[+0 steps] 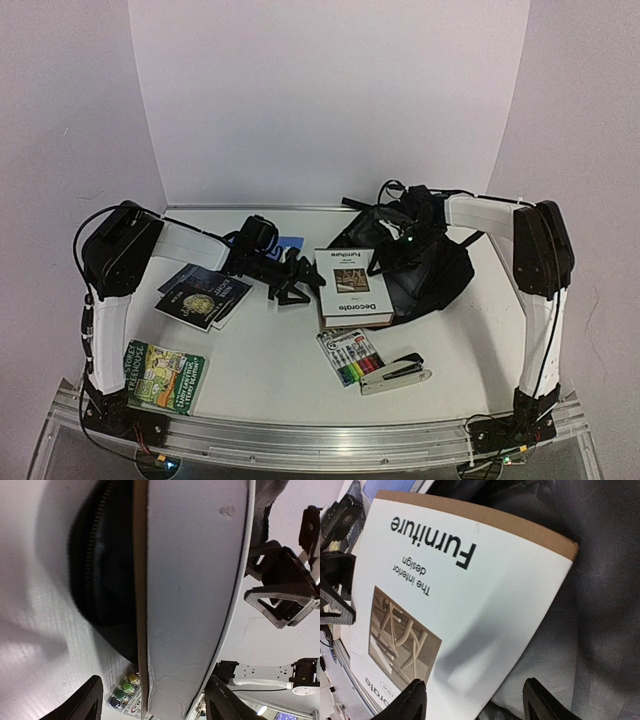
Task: Pack the student bag
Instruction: Adjust the book at the center of the board, then pick up the book from the center of the board.
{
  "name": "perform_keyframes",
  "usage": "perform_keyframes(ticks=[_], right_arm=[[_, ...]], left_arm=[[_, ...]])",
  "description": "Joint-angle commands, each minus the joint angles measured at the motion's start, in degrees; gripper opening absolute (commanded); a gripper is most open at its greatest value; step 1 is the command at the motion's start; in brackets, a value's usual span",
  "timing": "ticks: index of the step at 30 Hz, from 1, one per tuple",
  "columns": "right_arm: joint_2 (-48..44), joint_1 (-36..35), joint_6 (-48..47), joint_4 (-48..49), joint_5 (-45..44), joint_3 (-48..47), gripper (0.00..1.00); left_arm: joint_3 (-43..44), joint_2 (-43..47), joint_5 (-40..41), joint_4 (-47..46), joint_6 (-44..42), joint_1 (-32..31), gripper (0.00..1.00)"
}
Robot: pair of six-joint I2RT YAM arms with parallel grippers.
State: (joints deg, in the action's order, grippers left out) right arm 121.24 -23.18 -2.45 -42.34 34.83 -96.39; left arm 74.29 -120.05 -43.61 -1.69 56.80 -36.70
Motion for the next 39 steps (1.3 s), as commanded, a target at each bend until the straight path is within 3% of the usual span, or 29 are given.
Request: perform_keyframes(ticks=[1, 5, 11, 17, 22, 32, 39], right_arm=[[0.55, 0.09, -1.66, -0.4, -0.7, 0.3, 0.64], [0.38, 0.09, -1.38, -0.49, 0.81, 0.03, 0.63], [0.92, 0.09, -1.95, -0.85, 0.28, -0.12, 0.66], [0.58, 0.47, -3.86, -0.9, -5.1, 1.62, 0.58], [0.32, 0.92, -4.34, -0.9, -6.11, 2.37, 0.54], [1.0, 0.94, -4.54, -0.99, -6.56, 2.51, 0.5], [0.72, 0.92, -5.01, -0.99, -8.07, 3.0, 0.49]], left_arm=[[4.35, 2.07, -4.26, -5.16, -2.14, -1.51, 0.64], [2.95, 5.6, -4.84, -6.13, -2.86, -1.62, 0.61], [3.53, 4.41, -2.3, -1.35, -2.92, -1.34, 0.65], [4.04, 3.51, 3.41, 2.67, -3.12, -0.69, 0.68], [6.83, 0.72, 2.45, 3.16, -3.69, -0.54, 0.68], [14.36, -5.22, 0.49, 3.71, -3.81, -0.65, 0.66], [12.96, -3.91, 3.61, 6.13, -3.82, -0.51, 0.65]])
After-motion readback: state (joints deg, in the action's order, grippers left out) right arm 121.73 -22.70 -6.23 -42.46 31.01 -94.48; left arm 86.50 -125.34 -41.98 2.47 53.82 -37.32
